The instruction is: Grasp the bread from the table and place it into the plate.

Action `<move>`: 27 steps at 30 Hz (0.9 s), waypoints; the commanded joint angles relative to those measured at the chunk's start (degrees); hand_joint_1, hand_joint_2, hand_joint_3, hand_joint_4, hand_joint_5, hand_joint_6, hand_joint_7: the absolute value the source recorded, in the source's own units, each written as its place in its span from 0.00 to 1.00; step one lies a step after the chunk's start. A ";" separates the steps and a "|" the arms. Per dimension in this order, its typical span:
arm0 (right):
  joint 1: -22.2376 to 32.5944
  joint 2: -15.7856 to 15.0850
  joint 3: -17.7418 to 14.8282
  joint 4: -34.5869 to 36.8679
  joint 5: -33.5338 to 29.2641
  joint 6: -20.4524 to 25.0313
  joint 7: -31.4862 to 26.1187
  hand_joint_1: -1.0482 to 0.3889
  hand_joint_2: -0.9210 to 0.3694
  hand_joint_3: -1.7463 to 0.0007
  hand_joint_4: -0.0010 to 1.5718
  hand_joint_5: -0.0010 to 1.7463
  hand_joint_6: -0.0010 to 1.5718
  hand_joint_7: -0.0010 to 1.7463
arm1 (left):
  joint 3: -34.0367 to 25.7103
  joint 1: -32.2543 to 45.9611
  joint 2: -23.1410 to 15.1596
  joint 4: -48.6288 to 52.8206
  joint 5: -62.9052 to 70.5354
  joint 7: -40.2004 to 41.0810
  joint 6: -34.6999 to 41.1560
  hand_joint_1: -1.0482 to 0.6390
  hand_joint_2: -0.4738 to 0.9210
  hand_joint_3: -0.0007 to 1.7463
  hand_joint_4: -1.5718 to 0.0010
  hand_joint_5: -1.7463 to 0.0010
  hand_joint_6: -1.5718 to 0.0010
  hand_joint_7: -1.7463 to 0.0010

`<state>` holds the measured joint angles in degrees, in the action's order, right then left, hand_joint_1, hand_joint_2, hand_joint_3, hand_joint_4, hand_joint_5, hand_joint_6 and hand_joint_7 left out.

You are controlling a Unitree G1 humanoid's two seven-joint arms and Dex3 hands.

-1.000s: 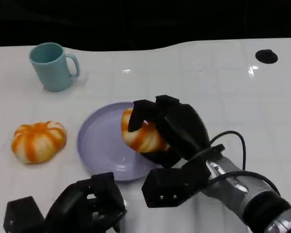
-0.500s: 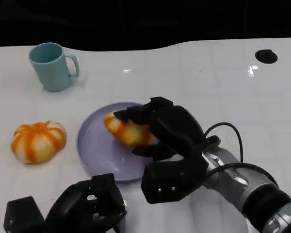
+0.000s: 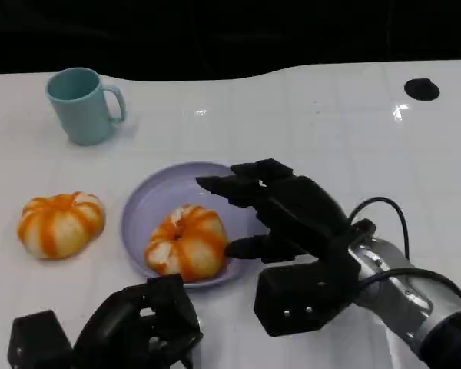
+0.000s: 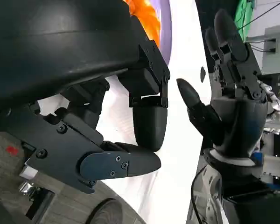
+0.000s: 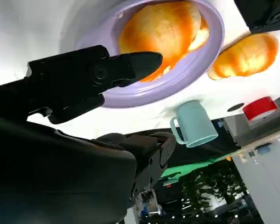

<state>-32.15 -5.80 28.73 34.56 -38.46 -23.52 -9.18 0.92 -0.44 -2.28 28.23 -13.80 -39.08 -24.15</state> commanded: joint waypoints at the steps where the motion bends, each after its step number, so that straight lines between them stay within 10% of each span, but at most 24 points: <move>1: 2.66 -2.97 -1.78 -3.89 1.11 -2.28 -0.75 0.32 0.00 0.94 0.02 0.28 0.21 0.01 | -0.28 -0.01 -0.45 -0.03 0.01 0.50 -0.13 0.33 0.79 0.39 0.49 0.00 0.51 0.21; 15: 7.60 -8.67 -5.85 -7.41 0.05 -10.80 -9.67 0.51 0.02 0.99 0.31 0.34 0.47 0.07 | -0.26 -0.35 -0.13 0.53 0.46 0.59 -0.47 0.33 0.78 0.40 0.49 0.00 0.52 0.20; 27: 14.62 -13.06 -12.15 -9.93 2.18 -16.66 -12.91 0.62 0.03 0.95 0.55 0.67 0.71 0.16 | -0.10 -0.66 -0.08 0.88 0.91 1.01 -1.03 0.31 0.78 0.41 0.48 0.00 0.51 0.20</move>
<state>-19.03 -17.24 18.30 25.78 -36.92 -39.40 -21.09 1.05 -1.18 -1.71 28.87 -13.02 -38.37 -24.37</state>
